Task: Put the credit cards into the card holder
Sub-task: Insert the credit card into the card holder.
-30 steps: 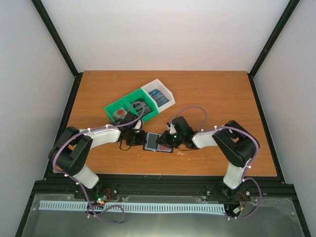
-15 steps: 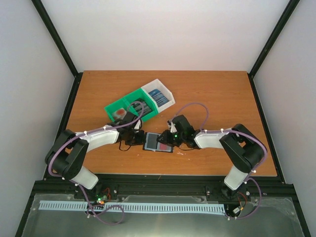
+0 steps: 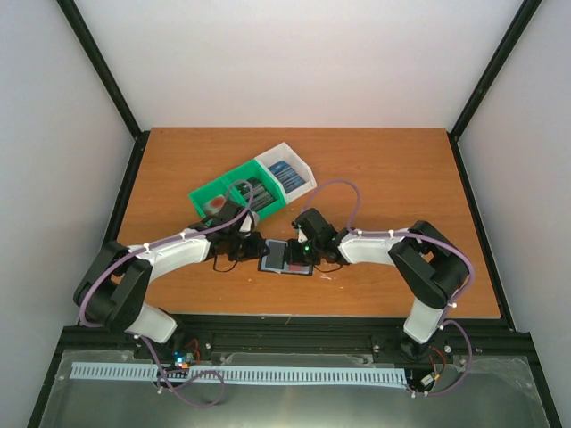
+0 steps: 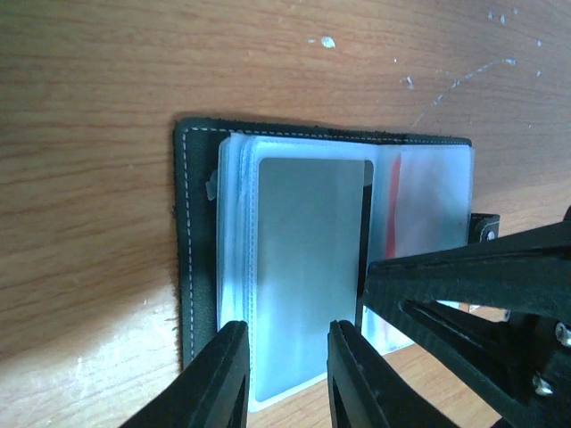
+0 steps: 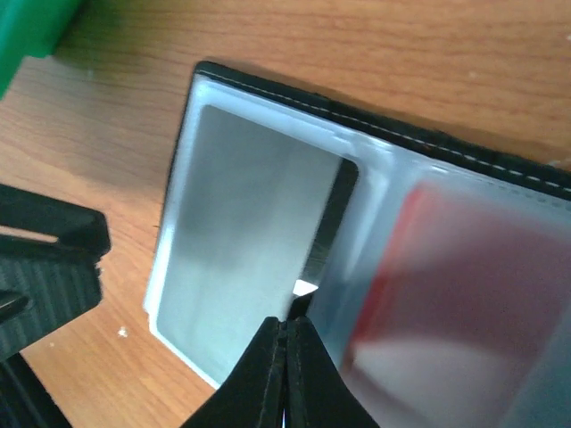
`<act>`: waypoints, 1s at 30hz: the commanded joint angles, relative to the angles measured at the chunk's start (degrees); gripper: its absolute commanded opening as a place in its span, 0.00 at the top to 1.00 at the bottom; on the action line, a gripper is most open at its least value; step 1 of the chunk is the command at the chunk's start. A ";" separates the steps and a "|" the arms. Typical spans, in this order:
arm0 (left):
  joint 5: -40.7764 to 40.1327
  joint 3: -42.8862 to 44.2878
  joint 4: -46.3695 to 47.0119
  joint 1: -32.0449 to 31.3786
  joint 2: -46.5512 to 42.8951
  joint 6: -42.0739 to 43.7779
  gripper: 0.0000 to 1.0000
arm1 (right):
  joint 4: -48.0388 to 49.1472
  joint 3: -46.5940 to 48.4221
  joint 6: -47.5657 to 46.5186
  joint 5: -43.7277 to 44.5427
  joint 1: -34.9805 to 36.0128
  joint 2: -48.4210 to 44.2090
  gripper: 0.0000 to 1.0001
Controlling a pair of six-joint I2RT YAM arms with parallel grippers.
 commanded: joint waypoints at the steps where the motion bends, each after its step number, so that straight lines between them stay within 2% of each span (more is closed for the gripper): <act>1: 2.76 -0.76 3.28 -0.16 0.69 -1.64 0.72 | -1.46 0.07 -0.40 2.16 0.45 1.23 0.97; 12: 3.25 -1.57 4.92 -0.16 2.48 -2.21 0.64 | -1.99 0.05 0.59 3.33 0.45 3.94 0.97; 30: 7.38 -1.91 6.87 -0.16 4.17 -1.52 0.69 | -1.43 -0.91 1.92 4.47 0.45 4.22 0.97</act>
